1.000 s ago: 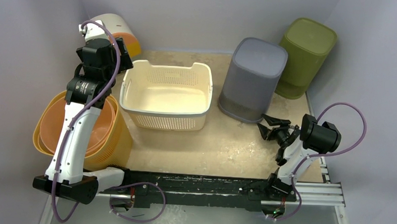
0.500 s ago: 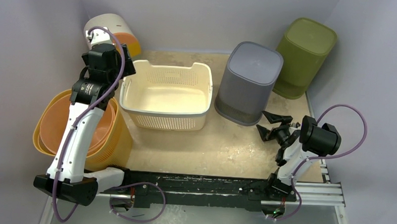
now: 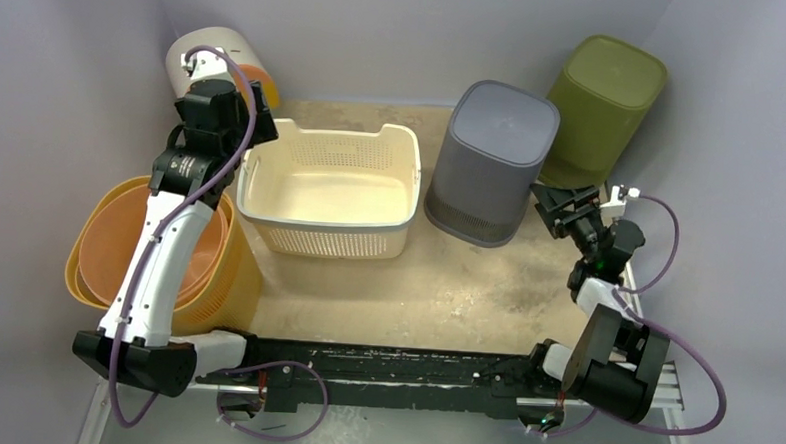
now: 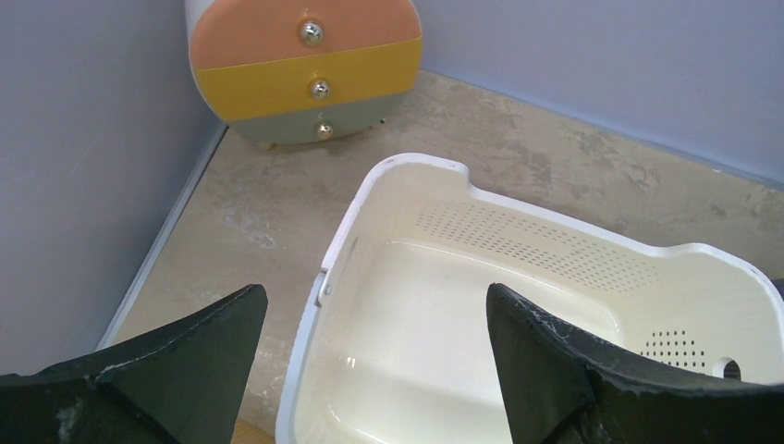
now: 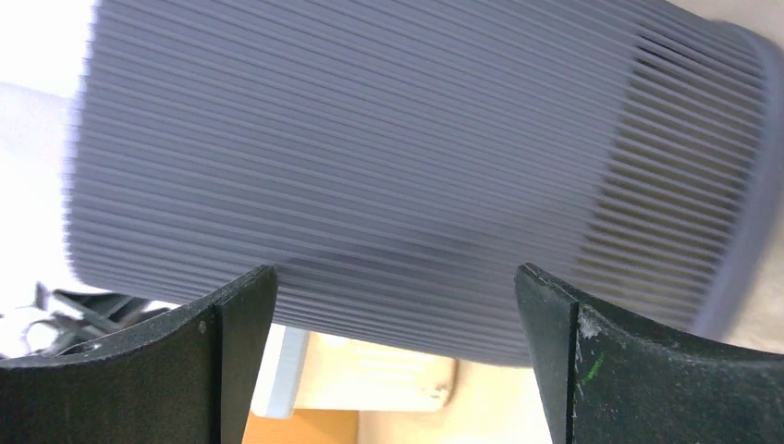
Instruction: Turn the large container upside down
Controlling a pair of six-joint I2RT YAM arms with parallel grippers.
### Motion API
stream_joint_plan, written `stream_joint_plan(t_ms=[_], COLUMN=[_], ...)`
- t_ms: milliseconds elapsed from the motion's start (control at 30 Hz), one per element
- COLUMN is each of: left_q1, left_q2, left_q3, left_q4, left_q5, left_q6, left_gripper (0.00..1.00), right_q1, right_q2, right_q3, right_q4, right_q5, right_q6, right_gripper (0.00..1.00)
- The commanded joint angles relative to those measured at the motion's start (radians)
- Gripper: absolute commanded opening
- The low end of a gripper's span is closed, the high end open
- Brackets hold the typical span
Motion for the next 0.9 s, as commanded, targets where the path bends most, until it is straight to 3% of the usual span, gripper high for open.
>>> stream_joint_plan(t_ms=[0,133,367,667,867], left_q1=[-0.004,-0.004,-0.005,-0.005,-0.006], left_q2=[0.021,0.065,0.15,0.213,0.241], left_q3=[0.036,0.053,0.08,0.08,0.078], left_q4=[0.066,0.081,0.098,0.103,0.108], left_q5=[0.021,0.031,0.09,0.137,0.15], left_q6=[0.005,0.011,0.01,0.009,0.009], left_gripper=[0.86,0.86,0.86,0.86,0.86], right_q1=[-0.004,-0.003,0.018,0.246,0.395], right_q2=[-0.015,-0.006,0.008,-0.188,-0.323], right_q3=[0.11,0.32,0.596,0.583,0.473], right_q4=[-0.495,-0.787,-1.089,-1.34,-1.402], right_q5=[-0.004,0.116,0.325,0.744,0.821], right_q6=[-0.305,-0.495,-0.779,-0.912,-0.899], right_gripper=[1.0,1.0,1.0,1.0,1.0])
